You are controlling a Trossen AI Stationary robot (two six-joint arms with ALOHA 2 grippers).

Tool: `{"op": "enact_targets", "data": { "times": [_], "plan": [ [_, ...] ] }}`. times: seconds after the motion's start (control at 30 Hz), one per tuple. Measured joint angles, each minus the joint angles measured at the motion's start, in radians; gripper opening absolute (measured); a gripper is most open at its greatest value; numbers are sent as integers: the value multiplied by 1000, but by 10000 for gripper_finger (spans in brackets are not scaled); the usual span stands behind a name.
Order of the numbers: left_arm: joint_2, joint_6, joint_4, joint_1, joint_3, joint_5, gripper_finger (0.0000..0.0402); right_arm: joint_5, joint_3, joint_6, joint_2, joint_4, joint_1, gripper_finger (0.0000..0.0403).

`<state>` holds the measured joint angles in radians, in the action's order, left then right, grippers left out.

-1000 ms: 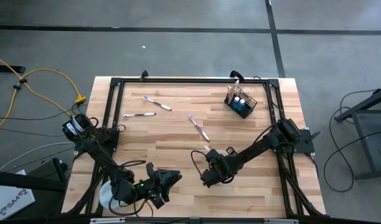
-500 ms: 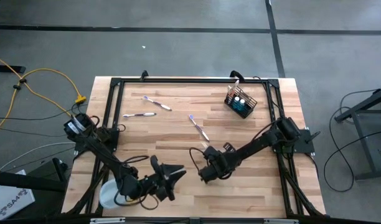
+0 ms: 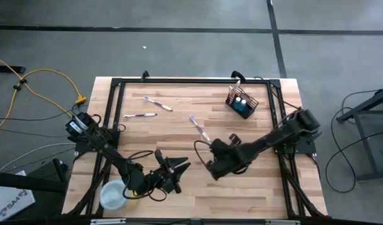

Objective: Pick & Place toothbrushing station
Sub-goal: Put the orange toothbrush into the left of the black mesh organizer

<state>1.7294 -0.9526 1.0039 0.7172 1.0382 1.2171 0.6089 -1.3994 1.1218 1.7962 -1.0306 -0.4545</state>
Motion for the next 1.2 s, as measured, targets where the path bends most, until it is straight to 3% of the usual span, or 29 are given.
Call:
{"op": "enact_targets", "data": {
  "times": [0.33,0.6,0.83,1.2],
  "plan": [
    [0,77,-1,-59,0,-125,58,282,0,118,-211,-180,-127,4],
    [0,178,-29,-128,0,-226,52,530,21,315,-235,-332,-228,4],
    [0,313,-124,-172,0,-288,52,712,190,488,-234,-343,-194,4],
    [0,323,-133,-171,0,-272,52,841,378,700,-234,-344,-54,4]
  ]
}}
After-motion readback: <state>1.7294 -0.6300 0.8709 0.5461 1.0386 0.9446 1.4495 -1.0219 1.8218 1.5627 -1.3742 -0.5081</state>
